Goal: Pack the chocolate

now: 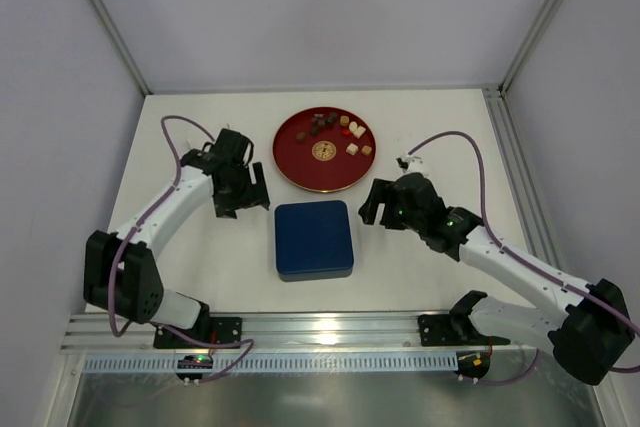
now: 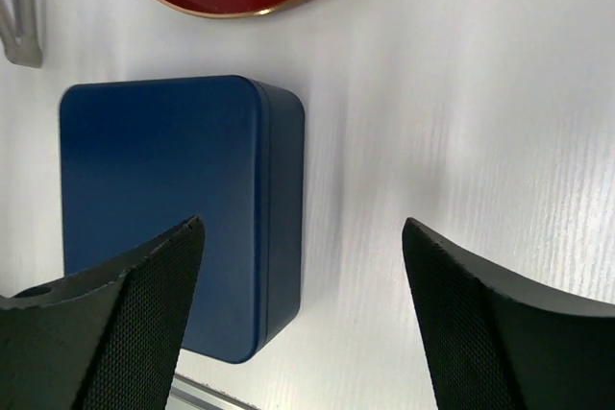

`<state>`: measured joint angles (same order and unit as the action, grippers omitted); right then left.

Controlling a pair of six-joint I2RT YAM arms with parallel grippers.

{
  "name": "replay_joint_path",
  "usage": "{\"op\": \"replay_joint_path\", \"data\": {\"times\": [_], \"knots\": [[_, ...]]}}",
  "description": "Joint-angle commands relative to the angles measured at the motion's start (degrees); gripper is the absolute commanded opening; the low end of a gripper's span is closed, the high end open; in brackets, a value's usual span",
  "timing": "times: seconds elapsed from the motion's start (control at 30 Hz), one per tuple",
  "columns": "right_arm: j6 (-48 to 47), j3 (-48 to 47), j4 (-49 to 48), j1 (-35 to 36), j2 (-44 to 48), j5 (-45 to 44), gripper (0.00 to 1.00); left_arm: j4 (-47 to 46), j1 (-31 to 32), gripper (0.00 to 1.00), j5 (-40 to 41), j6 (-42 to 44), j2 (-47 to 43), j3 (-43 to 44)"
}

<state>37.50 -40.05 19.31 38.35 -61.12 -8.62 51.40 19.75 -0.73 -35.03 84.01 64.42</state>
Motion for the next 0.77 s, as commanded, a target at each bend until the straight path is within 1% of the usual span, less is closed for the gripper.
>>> {"op": "replay_joint_path", "data": {"times": [0.0,0.03,0.07,0.1,0.23,0.43,0.73], "knots": [[-2.86,-4.15,3.97,-0.12,3.37,-2.71,0.85,1.87,-0.06,0.81,0.91,2.24,-6.92,3.16],[-3.13,-5.20,5.46,-0.12,3.99,-3.59,0.88,1.60,-0.06,0.82,-0.57,2.16,-7.97,3.08],[-3.65,-5.73,6.26,-0.12,4.60,-4.12,0.95,1.25,-0.06,0.82,-0.67,2.15,-8.94,2.99],[-4.01,-6.26,7.05,-0.12,5.65,-4.90,1.00,1.25,-0.06,0.82,-1.02,2.15,-11.12,2.81],[-5.06,-10.21,12.66,-0.12,7.33,-8.33,1.00,1.60,-0.06,0.83,-1.46,3.21,-16.23,2.37],[-4.80,-12.94,17.51,-0.12,9.79,-11.59,1.00,1.07,-0.06,0.84,-2.16,4.09,-23.44,1.14],[-4.10,-12.68,19.36,-0.12,12.96,-15.45,1.00,0.64,-0.06,0.85,-4.10,4.18,-25.82,1.05]]}}
